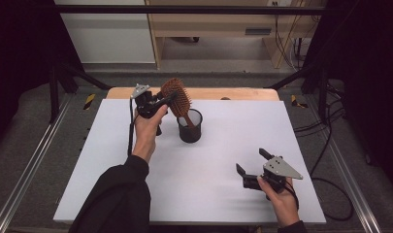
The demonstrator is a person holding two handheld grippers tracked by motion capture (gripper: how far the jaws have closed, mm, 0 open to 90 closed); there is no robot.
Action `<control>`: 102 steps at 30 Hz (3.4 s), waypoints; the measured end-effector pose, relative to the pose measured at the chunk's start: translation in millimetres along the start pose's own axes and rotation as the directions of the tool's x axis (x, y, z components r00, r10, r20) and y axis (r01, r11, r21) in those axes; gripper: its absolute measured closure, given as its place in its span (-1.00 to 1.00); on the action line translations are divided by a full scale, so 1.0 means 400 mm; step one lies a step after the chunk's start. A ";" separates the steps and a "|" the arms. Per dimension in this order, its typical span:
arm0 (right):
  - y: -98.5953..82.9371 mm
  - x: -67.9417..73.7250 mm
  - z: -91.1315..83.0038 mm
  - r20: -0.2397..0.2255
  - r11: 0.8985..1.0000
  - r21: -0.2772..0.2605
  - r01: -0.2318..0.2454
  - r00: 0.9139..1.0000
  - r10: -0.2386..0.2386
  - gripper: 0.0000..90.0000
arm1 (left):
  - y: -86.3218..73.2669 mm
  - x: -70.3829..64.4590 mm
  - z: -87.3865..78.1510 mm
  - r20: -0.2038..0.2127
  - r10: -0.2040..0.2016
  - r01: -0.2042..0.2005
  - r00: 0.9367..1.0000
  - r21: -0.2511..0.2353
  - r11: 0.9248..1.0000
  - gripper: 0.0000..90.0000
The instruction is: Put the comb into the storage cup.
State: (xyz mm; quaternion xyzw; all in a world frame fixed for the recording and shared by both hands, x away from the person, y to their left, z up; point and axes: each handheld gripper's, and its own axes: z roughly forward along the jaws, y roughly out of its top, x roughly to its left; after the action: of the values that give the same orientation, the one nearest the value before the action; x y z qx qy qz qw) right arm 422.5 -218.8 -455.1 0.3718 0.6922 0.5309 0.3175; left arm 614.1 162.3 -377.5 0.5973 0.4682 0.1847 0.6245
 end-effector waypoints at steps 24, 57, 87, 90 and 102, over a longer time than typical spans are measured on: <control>0.001 0.004 0.004 -0.006 1.000 0.003 0.003 1.000 -0.003 -0.93 | 0.009 -0.031 -0.037 -0.024 0.057 -0.056 0.998 0.036 0.998 0.08; 0.001 0.006 0.003 -0.011 1.000 0.003 0.004 1.000 -0.004 -0.93 | 0.011 0.003 -0.004 -0.013 -0.032 0.034 0.999 0.096 0.995 -0.05; 0.001 0.005 0.002 -0.011 1.000 0.002 0.003 1.000 -0.003 -0.93 | -0.002 0.001 0.000 -0.017 -0.007 0.008 1.000 0.089 0.996 -0.49; 0.001 0.006 0.003 -0.011 1.000 0.002 0.004 1.000 -0.004 -0.93 | -0.008 0.000 -0.004 -0.029 0.019 -0.017 0.999 0.091 0.996 -0.60; 0.002 0.007 0.002 -0.008 1.000 0.002 0.008 1.000 -0.008 -0.93 | -0.024 -0.012 -0.062 -0.040 0.101 -0.098 0.994 0.065 0.993 -0.86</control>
State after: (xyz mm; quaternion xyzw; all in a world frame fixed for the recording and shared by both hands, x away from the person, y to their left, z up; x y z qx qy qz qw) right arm 421.9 -215.8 -454.6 0.3672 0.6956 0.5304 0.3162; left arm 588.5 170.6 -380.9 0.6351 0.4570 0.2136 0.5850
